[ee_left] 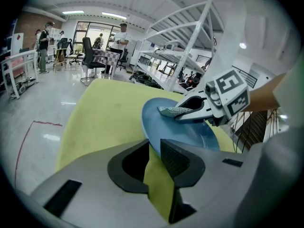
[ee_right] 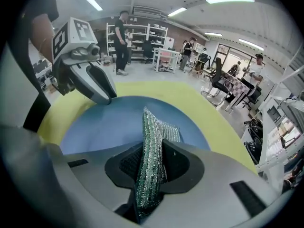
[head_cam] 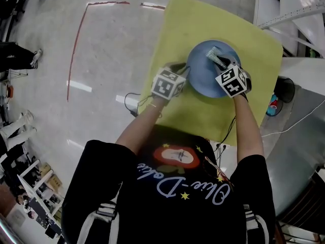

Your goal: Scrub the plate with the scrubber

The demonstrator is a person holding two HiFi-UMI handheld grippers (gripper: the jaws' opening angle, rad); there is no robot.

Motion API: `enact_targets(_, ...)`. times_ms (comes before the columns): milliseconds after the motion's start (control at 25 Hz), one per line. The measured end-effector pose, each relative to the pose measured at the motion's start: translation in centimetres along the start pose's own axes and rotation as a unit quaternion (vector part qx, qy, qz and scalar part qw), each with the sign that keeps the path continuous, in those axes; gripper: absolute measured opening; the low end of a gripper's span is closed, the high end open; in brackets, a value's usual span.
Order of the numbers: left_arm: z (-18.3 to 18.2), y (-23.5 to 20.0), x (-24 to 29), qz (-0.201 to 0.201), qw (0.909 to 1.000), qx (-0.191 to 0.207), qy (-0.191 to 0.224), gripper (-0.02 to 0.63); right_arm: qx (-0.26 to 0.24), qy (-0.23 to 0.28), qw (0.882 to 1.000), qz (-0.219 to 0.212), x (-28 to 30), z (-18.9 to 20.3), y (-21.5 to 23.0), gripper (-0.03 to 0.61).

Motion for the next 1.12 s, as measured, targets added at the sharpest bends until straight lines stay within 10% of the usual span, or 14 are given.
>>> enact_targets(1120, 0.0, 0.1, 0.6, -0.009, 0.9999, 0.006, 0.002, 0.068, 0.041, -0.042, 0.988, -0.141, -1.2, 1.9, -9.8, 0.069)
Point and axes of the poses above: the fingertips, and each gripper's own axes: x forward along the fingers, y to its right, z out of its underside, the point moved 7 cm from there along -x, backward along the fingers, and after that the axes turned 8 degrees about x, right-handed, at the moved point
